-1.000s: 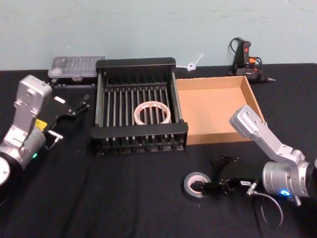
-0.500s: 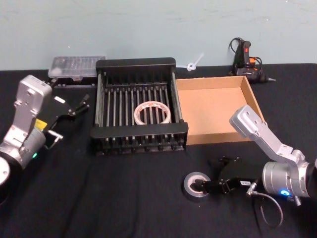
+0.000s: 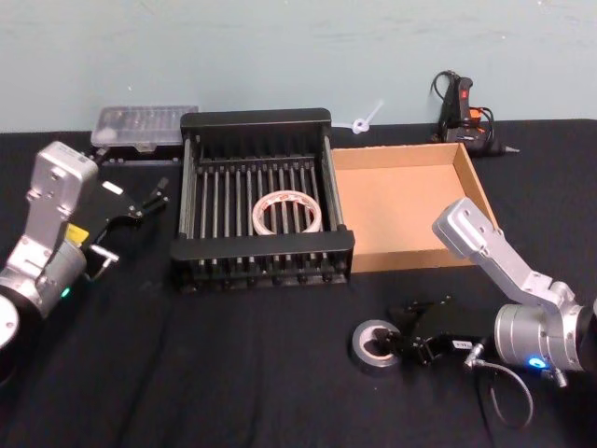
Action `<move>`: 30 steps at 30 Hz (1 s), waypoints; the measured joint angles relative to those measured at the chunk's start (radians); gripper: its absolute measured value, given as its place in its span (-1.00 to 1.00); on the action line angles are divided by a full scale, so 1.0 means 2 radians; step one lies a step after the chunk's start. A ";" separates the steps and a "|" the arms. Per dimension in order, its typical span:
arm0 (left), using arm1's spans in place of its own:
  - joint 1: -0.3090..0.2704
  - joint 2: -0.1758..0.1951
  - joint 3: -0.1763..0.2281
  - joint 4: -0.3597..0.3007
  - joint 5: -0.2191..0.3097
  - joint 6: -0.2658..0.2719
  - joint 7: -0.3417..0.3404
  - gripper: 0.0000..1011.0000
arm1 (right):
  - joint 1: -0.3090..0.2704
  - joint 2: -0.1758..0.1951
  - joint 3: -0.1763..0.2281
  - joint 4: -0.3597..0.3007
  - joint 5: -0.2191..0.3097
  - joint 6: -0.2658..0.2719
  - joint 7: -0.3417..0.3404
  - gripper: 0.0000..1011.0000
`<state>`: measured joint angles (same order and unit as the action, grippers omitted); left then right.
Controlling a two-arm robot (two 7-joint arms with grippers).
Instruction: Pick up the white tape and place it into the black box , Pick up the silver tape and place it into the brown box.
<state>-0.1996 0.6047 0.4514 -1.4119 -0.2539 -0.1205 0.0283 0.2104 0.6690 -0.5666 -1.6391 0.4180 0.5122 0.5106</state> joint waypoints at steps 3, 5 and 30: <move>0.000 0.000 0.000 0.000 0.000 0.000 0.000 0.98 | 0.000 0.000 0.000 0.000 0.000 0.000 0.000 -0.34; 0.000 0.000 0.000 0.000 0.000 0.000 0.000 0.98 | 0.000 0.000 0.000 0.000 0.000 0.000 0.000 -0.45; 0.000 0.000 0.000 0.000 0.000 0.000 0.000 0.98 | -0.013 -0.008 0.032 -0.005 0.014 -0.029 -0.023 -0.65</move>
<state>-0.1995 0.6047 0.4514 -1.4120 -0.2539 -0.1205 0.0283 0.1850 0.6538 -0.5032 -1.6490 0.4463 0.4537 0.4653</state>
